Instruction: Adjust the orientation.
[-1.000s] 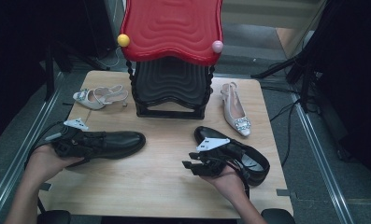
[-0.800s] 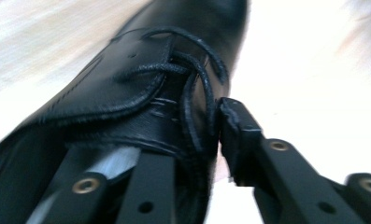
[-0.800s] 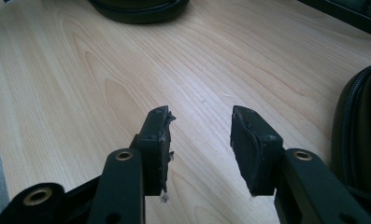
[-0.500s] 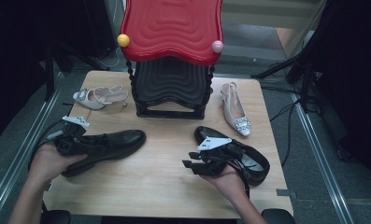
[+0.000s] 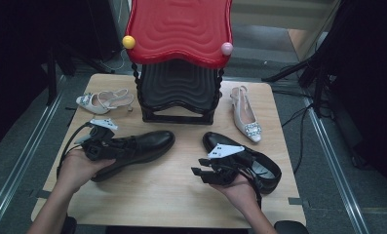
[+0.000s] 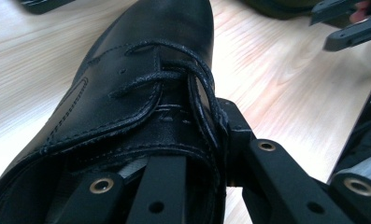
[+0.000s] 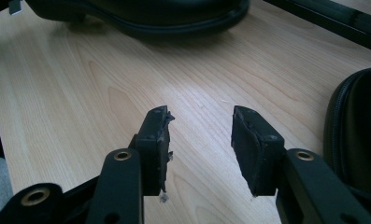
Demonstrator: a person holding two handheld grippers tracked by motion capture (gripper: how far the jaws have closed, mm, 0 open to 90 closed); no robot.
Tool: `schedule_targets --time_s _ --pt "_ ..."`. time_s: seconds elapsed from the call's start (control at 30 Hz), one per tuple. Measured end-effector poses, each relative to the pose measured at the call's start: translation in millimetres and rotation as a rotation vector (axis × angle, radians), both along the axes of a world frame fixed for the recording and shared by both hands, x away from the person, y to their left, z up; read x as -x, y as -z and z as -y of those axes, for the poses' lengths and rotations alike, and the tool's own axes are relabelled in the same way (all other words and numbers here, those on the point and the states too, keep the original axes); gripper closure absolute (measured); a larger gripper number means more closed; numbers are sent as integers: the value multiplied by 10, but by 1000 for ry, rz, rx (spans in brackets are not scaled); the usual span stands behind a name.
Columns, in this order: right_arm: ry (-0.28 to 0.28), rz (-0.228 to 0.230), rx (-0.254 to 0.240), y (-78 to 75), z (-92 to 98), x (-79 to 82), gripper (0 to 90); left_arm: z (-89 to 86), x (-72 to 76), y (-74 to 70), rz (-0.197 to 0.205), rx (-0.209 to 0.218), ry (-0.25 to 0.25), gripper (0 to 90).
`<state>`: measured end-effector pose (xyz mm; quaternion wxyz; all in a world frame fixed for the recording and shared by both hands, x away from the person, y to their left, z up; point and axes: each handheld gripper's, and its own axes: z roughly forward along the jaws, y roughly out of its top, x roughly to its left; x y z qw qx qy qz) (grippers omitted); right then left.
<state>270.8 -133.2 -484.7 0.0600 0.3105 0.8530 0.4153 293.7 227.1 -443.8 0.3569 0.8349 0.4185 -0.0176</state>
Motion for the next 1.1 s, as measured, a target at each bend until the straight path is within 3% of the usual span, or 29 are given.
schedule_targets --time_s 0.47,0.8,0.9,1.0,1.1 --pt "24 6 -8 19 48 78 571 565 -102 145 -10 15 28 813" --pt "43 3 -9 45 16 90 567 684 -111 220 -18 15 52 769" --pt "53 -8 -19 48 19 77 568 694 -104 230 -44 2 87 684" --pt "41 -9 -23 43 20 70 580 678 -86 210 -60 -2 94 562" --pt "38 -6 -19 25 19 77 576 641 -78 175 -70 -5 92 495"
